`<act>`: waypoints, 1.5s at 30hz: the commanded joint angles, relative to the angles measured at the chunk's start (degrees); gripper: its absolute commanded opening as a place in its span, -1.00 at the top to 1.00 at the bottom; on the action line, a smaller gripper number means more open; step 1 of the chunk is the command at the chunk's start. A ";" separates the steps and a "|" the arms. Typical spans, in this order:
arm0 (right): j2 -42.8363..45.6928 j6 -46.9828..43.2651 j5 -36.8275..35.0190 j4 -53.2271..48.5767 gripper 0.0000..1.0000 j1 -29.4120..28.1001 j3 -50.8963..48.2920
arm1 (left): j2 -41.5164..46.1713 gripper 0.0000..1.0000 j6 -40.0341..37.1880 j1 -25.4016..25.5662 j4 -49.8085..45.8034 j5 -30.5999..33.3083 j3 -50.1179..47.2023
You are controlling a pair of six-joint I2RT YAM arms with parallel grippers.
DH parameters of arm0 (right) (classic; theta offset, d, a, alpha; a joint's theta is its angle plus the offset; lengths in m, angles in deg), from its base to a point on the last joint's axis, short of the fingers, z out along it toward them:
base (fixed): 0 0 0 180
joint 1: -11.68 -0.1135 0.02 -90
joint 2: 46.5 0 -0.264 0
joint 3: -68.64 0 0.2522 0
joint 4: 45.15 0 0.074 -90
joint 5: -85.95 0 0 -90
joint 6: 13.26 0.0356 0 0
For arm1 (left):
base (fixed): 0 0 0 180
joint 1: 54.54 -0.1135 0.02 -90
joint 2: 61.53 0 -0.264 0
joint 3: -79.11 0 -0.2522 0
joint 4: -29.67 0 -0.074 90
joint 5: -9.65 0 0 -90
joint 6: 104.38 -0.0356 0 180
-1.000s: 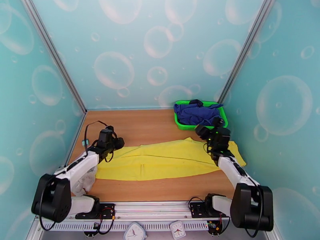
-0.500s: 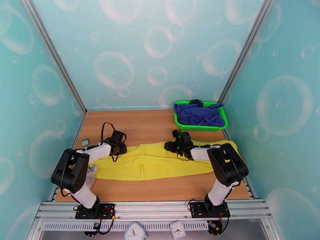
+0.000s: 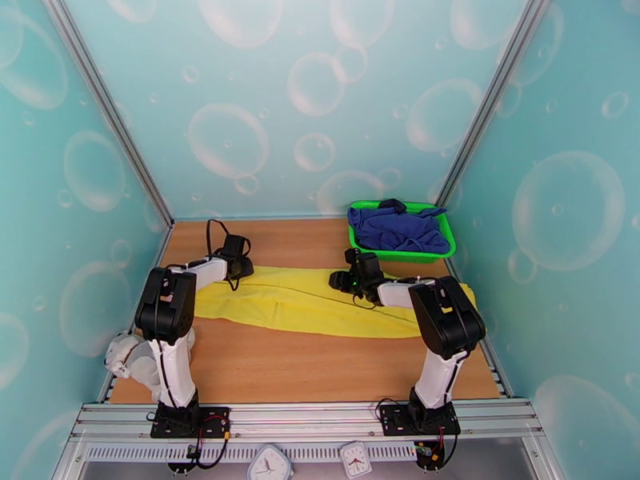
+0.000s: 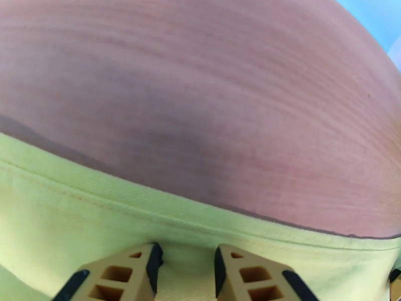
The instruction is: Fold and stack the trousers
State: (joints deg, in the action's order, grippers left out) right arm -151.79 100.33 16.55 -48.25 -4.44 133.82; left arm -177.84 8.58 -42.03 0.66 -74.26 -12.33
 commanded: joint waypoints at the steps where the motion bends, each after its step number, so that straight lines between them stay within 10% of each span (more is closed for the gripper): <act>1: 4.79 -7.50 -0.72 -3.80 0.07 -3.13 -0.28 | 3.42 0.24 -4.60 0.90 -0.64 2.56 -1.29; 17: -2.17 -13.35 0.48 -7.02 0.09 -9.72 3.95 | 33.37 0.07 -5.24 3.83 10.59 -8.50 -26.68; 45: 4.13 -15.68 3.44 -10.64 0.80 -15.32 -0.37 | 36.88 0.07 -2.12 2.87 12.16 -9.43 -30.99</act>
State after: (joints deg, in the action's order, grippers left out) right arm -150.00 86.04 18.82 -57.61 -18.62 134.82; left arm -143.07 6.20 -38.77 11.68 -82.45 -42.80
